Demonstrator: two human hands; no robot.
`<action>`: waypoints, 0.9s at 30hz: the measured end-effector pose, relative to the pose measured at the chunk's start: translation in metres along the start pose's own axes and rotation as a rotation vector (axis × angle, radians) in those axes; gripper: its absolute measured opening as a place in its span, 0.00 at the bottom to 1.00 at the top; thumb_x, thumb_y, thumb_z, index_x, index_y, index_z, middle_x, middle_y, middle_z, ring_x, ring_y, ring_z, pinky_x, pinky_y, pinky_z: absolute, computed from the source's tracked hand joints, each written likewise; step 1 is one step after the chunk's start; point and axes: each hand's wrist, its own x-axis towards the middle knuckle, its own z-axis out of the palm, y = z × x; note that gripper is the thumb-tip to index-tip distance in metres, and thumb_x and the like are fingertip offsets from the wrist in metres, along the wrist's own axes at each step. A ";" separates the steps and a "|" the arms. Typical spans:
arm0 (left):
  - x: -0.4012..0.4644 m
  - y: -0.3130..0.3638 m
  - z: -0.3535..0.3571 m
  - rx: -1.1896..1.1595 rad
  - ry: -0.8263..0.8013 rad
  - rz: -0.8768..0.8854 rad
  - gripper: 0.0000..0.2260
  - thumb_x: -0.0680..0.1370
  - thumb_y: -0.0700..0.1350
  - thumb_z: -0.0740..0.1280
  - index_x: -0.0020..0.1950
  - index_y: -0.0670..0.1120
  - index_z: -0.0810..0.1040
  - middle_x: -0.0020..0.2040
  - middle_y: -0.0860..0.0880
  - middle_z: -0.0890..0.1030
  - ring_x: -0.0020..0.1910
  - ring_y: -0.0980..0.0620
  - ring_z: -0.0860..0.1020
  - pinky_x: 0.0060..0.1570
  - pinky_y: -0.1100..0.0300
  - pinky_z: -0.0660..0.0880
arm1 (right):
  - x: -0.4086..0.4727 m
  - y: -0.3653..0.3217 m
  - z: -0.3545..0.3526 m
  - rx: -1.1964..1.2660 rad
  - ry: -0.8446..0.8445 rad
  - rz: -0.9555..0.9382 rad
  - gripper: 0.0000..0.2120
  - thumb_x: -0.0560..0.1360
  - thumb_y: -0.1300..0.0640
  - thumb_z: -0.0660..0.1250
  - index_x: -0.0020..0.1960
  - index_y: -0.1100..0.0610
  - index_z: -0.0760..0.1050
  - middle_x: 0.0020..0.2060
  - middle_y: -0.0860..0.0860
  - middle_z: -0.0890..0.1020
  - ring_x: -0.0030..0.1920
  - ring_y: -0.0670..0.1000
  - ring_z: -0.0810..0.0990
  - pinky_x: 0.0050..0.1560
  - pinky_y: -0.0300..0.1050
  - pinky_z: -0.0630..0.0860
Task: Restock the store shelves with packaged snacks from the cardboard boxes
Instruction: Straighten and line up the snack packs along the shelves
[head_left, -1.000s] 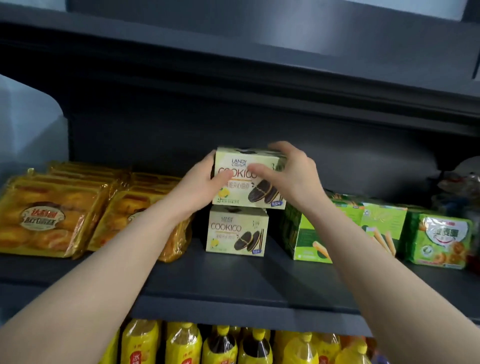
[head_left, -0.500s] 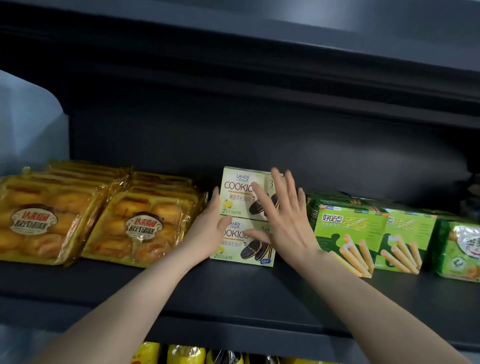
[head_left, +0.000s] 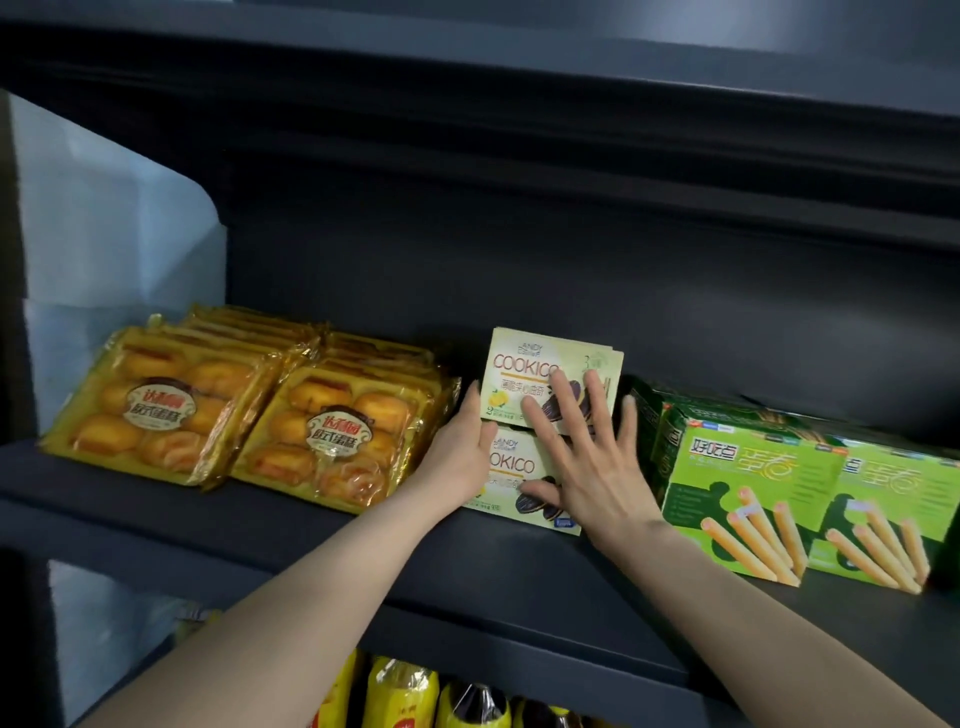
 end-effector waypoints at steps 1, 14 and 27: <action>-0.004 0.002 -0.001 0.030 0.005 0.006 0.28 0.85 0.46 0.55 0.81 0.52 0.45 0.74 0.47 0.69 0.64 0.50 0.75 0.60 0.52 0.77 | -0.002 0.001 -0.002 -0.012 0.000 -0.014 0.42 0.73 0.30 0.61 0.80 0.51 0.58 0.81 0.59 0.52 0.79 0.68 0.49 0.70 0.78 0.54; -0.061 -0.050 -0.133 0.711 0.056 0.364 0.39 0.80 0.57 0.63 0.81 0.51 0.40 0.81 0.50 0.40 0.79 0.52 0.38 0.78 0.53 0.43 | 0.030 -0.095 -0.070 0.287 0.134 -0.102 0.32 0.81 0.39 0.54 0.80 0.54 0.59 0.79 0.60 0.60 0.79 0.64 0.57 0.76 0.63 0.61; -0.026 -0.118 -0.163 0.863 -0.226 0.295 0.44 0.80 0.56 0.64 0.80 0.46 0.34 0.78 0.45 0.30 0.78 0.46 0.32 0.76 0.51 0.39 | 0.083 -0.175 -0.058 0.307 -0.404 0.075 0.39 0.82 0.43 0.61 0.81 0.46 0.38 0.80 0.53 0.34 0.79 0.59 0.32 0.79 0.56 0.43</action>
